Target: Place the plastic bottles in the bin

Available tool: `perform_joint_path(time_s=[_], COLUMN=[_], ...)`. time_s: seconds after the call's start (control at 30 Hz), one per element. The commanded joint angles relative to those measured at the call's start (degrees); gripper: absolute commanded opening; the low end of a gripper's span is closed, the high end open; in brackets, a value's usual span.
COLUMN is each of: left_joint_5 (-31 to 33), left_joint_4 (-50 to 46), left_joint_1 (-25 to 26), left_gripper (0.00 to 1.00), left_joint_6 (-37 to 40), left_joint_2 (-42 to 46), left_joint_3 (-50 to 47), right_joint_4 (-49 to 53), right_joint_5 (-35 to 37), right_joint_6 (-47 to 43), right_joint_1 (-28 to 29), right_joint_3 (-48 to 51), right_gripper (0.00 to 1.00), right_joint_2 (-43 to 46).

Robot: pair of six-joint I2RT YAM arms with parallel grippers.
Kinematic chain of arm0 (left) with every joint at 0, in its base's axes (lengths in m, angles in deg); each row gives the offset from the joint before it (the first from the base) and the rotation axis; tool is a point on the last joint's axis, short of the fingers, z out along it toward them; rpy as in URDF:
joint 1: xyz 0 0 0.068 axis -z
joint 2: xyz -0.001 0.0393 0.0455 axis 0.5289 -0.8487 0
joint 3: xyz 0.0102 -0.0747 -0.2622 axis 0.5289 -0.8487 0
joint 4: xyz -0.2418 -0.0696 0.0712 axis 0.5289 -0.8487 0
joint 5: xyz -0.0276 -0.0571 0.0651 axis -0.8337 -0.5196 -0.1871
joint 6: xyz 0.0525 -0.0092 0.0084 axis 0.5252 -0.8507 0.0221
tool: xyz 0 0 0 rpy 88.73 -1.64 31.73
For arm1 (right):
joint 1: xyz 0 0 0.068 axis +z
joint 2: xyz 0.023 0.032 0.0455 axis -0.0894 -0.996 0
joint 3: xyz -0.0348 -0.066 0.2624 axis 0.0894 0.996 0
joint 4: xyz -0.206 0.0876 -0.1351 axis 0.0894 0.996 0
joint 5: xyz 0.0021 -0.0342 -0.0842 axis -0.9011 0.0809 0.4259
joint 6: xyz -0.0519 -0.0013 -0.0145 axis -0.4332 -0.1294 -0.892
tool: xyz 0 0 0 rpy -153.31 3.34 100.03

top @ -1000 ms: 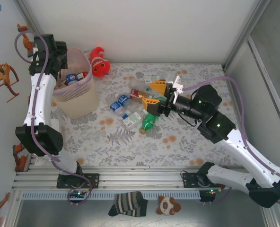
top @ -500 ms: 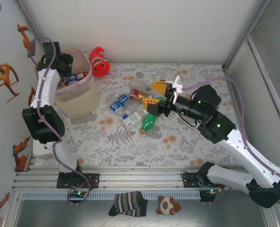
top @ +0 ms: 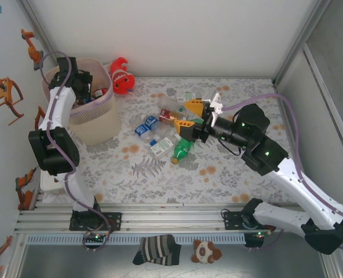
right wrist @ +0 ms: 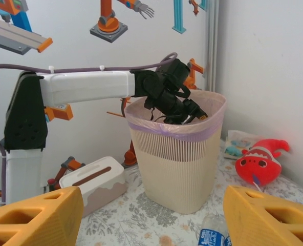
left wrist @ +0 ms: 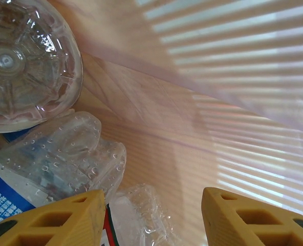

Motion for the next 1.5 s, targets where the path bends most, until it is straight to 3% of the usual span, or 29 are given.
perform_joint_path(time_s=[0.0,0.23,0.57,0.73,0.9,1.1,1.3,1.47], left_joint_5=[-0.7,-0.4,-1.7,-3.5,-6.9,-17.3,-27.3,-30.5], left_joint_4=[-0.9,3.7,11.3,14.1,19.4,28.3,30.1,32.6], left_joint_1=[-0.2,-0.1,3.3,6.9,10.6,12.1,12.1,12.1], left_gripper=[0.52,0.54,0.57,0.58,0.63,0.66,0.69,0.69], left_joint_6=[-0.7,3.7,14.3,22.8,34.2,42.7,49.5,47.9], left_joint_2=[2.7,8.8,17.8,21.9,26.7,33.2,38.0,41.3], left_joint_3=[-1.2,-1.1,-5.3,-7.3,-12.6,-23.5,-31.0,-37.2], right_joint_4=[4.2,13.6,24.8,28.4,28.1,22.9,21.4,15.9], right_joint_5=[6.6,23.4,26.9,25.0,19.0,15.5,12.7,10.2], right_joint_6=[-0.3,2.8,14.0,23.8,32.9,35.7,39.5,44.9], right_joint_1=[0.5,-0.1,-4.2,-6.8,-10.8,-13.6,-16.2,-16.7], right_joint_3=[-3.1,-5.4,-10.0,-10.3,-7.6,-2.6,-1.4,1.9], right_gripper=[0.71,0.72,0.68,0.64,0.5,0.51,0.57,0.66], right_joint_2=[-1.0,-3.5,-11.5,-15.4,-18.7,-20.9,-25.7,-29.6])
